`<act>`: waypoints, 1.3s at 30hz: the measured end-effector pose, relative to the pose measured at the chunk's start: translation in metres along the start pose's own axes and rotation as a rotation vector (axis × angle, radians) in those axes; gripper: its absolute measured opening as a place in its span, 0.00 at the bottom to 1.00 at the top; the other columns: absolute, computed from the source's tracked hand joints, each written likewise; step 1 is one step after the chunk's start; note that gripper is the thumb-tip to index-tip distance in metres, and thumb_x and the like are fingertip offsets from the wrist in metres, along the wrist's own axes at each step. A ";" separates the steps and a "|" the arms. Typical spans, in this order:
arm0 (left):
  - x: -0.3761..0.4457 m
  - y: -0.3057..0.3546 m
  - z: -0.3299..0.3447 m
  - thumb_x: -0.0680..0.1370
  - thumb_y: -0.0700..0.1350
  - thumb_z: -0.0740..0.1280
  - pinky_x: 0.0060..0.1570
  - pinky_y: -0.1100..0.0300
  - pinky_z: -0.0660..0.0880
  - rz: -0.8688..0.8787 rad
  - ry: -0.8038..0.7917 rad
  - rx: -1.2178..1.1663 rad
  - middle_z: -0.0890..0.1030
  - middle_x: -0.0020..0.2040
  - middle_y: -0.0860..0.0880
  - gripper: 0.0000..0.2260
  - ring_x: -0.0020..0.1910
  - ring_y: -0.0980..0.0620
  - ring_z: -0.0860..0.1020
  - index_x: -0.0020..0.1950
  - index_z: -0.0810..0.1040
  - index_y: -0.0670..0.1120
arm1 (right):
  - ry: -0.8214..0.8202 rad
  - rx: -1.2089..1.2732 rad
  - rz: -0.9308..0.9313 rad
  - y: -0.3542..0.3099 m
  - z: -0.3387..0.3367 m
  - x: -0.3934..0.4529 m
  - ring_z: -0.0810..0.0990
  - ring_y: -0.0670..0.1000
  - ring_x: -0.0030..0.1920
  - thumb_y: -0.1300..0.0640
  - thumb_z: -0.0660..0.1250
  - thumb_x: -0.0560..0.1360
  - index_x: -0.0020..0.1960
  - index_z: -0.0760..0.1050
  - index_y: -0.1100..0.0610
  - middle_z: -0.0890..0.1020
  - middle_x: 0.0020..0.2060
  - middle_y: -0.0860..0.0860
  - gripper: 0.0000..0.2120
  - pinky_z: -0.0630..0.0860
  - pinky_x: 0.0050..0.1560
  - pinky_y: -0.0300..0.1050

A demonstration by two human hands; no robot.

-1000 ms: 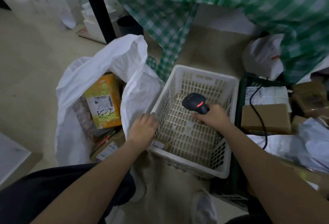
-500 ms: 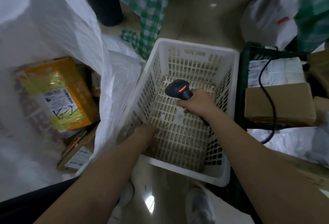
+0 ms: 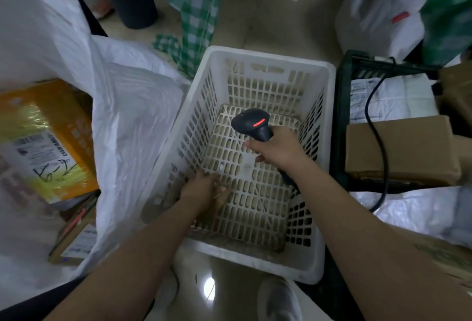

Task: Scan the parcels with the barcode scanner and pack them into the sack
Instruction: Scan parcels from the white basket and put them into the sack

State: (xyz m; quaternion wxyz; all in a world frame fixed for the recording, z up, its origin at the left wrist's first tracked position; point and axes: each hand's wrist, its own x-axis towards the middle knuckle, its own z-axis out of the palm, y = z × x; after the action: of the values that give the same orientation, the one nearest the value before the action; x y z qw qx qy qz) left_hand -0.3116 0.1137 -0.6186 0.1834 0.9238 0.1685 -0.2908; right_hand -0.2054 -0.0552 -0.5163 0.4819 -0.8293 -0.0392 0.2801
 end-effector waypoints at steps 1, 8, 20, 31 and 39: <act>0.001 0.000 0.001 0.80 0.55 0.60 0.67 0.47 0.67 0.014 0.001 -0.046 0.58 0.75 0.43 0.20 0.66 0.38 0.69 0.71 0.67 0.52 | 0.000 0.004 -0.001 0.000 0.000 0.000 0.83 0.49 0.33 0.56 0.74 0.73 0.43 0.77 0.57 0.83 0.40 0.57 0.07 0.82 0.48 0.54; 0.000 0.005 -0.001 0.69 0.58 0.75 0.69 0.49 0.65 0.027 -0.137 -0.046 0.53 0.76 0.40 0.43 0.71 0.38 0.65 0.77 0.55 0.49 | 0.010 0.033 0.011 -0.002 0.000 -0.007 0.82 0.49 0.33 0.56 0.73 0.73 0.41 0.76 0.55 0.82 0.39 0.56 0.07 0.81 0.47 0.52; -0.133 0.046 -0.110 0.60 0.50 0.83 0.64 0.65 0.69 0.430 0.319 -0.628 0.67 0.64 0.52 0.48 0.59 0.61 0.71 0.73 0.59 0.49 | 0.098 0.203 -0.085 -0.083 -0.039 -0.093 0.82 0.50 0.34 0.58 0.71 0.74 0.53 0.75 0.58 0.82 0.42 0.55 0.09 0.76 0.35 0.41; -0.248 0.055 -0.179 0.63 0.52 0.81 0.68 0.54 0.69 0.681 0.737 -0.645 0.67 0.67 0.52 0.48 0.66 0.57 0.69 0.74 0.54 0.50 | 0.319 0.516 -0.328 -0.138 -0.053 -0.181 0.83 0.52 0.35 0.55 0.70 0.76 0.47 0.73 0.54 0.82 0.38 0.56 0.06 0.80 0.37 0.41; -0.236 0.050 -0.179 0.67 0.56 0.77 0.65 0.72 0.64 0.690 0.727 -0.790 0.58 0.73 0.56 0.48 0.71 0.66 0.61 0.74 0.45 0.61 | 0.297 0.630 -0.317 -0.150 -0.003 -0.161 0.83 0.53 0.52 0.55 0.79 0.66 0.59 0.77 0.59 0.85 0.50 0.53 0.24 0.79 0.57 0.52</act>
State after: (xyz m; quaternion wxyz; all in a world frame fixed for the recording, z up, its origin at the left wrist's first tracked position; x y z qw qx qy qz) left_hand -0.3881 0.1001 -0.3284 0.5245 0.8273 0.0073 0.2012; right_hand -0.3086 -0.0318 -0.3227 0.7510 -0.6557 -0.0086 0.0772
